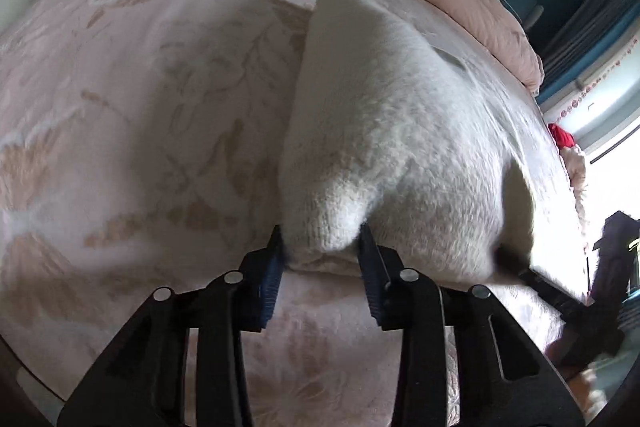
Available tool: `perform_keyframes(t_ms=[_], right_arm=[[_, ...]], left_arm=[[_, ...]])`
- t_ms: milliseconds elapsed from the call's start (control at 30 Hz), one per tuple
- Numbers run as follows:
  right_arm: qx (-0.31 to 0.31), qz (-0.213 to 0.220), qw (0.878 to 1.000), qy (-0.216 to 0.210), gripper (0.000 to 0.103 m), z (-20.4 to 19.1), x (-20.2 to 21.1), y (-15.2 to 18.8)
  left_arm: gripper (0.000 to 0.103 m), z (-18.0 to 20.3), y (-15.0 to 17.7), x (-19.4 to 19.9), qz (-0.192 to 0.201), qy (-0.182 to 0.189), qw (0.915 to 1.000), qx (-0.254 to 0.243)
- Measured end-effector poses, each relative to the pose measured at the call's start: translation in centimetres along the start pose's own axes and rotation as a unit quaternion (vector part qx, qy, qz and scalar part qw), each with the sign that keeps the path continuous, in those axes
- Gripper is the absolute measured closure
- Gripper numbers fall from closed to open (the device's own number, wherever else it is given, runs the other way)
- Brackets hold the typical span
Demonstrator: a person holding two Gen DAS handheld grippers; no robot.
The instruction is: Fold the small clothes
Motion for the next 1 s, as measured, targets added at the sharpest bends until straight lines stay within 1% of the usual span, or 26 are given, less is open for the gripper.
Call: perform_keyframes(t_ms=[33,67,133,167,200,233,300,333,433,500,533,600,667,733,833,900,967,1000], right_arm=[[-0.017,0.011,1.000,-0.010,0.060,0.0,1.2,0.0],[-0.024,0.021,0.999,-0.008,0.059,-0.1,2.1,0.1],[-0.027,0.048,0.998,0.006,0.054,-0.4,4.6,0.3],[-0.024,0.067,0.997,0.017,0.052,-0.6,6.0,0.6],[-0.021,0.080,0.996,0.027,0.046,-0.8,6.9,0.6],[-0.010,0.101,0.994,0.047,0.038,-1.2,8.3,1.1],[0.004,0.124,0.989,0.075,0.034,-1.5,9.7,1.8],[0.013,0.131,0.988,0.080,0.034,-1.8,10.3,2.2],[0.028,0.133,0.987,0.085,0.030,-2.1,10.3,2.4],[0.022,0.117,0.991,0.065,0.029,-2.0,9.6,2.3],[0.013,0.103,0.993,0.049,0.027,-1.8,8.5,1.9],[-0.003,0.082,0.996,0.035,0.026,-1.4,7.2,1.5],[-0.028,0.050,0.998,-0.003,0.026,-1.0,5.1,1.2],[-0.055,0.025,0.998,-0.032,0.026,-0.6,2.9,0.8],[-0.090,0.003,0.994,-0.060,0.026,-0.2,0.4,0.3],[-0.111,0.003,0.991,-0.073,0.027,-0.1,-0.6,0.0],[-0.115,0.007,0.990,-0.084,0.042,-0.2,-0.8,-0.3],[-0.110,0.006,0.990,-0.090,0.059,-0.4,-0.7,-0.7]], left_arm=[[0.067,0.2,0.0,0.4,0.005,-0.003,1.0000,-0.001],[0.066,0.6,-0.1,1.4,0.014,-0.012,0.9998,-0.009],[0.066,1.6,-0.3,3.3,0.030,-0.035,0.9984,-0.033],[0.064,2.4,-0.3,4.6,0.044,-0.051,0.9963,-0.053],[0.060,3.2,-0.2,5.6,0.054,-0.059,0.9943,-0.071],[0.057,3.9,-0.1,6.4,0.060,-0.068,0.9921,-0.087],[0.051,5.3,0.4,7.7,0.068,-0.088,0.9873,-0.113],[0.049,5.8,0.7,8.1,0.070,-0.095,0.9857,-0.121],[0.049,6.9,1.3,8.6,0.066,-0.109,0.9828,-0.134],[0.049,7.1,1.6,8.3,0.061,-0.116,0.9820,-0.135],[0.049,6.9,1.7,8.0,0.059,-0.120,0.9813,-0.138],[0.049,6.8,1.5,7.5,0.055,-0.131,0.9795,-0.143],[0.049,6.7,1.4,7.3,0.053,-0.133,0.9801,-0.138],[0.049,6.4,1.2,7.0,0.049,-0.139,0.9800,-0.134],[0.049,6.1,1.0,6.7,0.046,-0.143,0.9793,-0.135],[0.049,5.9,0.9,6.3,0.043,-0.145,0.9791,-0.135],[0.049,5.5,0.8,5.9,0.039,-0.148,0.9793,-0.132],[0.049,5.2,0.7,5.6,0.036,-0.148,0.9799,-0.129]])
Point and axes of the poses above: each gripper's, at about its wrist camera, not at the fingertips, and x roughly against the way its jaws point, z to its right, y to its underside, the point moved 3 cm from there along -x, roughly the way its jaws point, and after that the axes turned 5 degrees about -x, right-handed, at the moved point
